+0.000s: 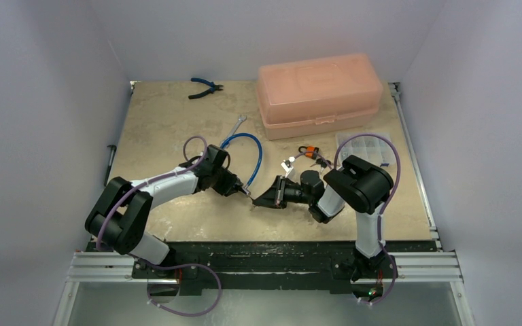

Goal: Unlock with the key

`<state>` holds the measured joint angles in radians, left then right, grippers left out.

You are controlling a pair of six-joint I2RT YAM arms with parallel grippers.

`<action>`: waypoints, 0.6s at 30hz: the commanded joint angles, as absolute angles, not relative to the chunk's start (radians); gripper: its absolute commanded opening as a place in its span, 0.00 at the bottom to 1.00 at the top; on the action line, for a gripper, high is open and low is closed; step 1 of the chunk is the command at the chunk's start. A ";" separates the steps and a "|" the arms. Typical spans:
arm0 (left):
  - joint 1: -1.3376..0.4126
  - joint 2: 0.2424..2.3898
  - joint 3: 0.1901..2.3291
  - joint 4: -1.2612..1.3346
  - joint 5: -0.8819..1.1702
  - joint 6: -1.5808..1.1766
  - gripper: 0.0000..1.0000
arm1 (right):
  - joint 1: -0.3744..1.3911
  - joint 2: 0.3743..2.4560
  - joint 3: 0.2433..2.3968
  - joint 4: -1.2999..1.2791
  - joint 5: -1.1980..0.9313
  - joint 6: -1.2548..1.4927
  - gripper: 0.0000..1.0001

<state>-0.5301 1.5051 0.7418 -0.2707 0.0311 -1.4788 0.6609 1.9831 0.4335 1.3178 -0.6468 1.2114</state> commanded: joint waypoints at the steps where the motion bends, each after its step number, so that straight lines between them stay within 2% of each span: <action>1: -0.523 1.497 0.746 -0.228 0.055 -1.483 0.00 | 0.664 1.948 0.449 1.370 -0.668 1.206 0.00; 18: -0.525 1.499 0.755 -0.229 0.044 -1.491 0.00 | 0.664 1.947 0.426 1.387 -0.672 1.206 0.00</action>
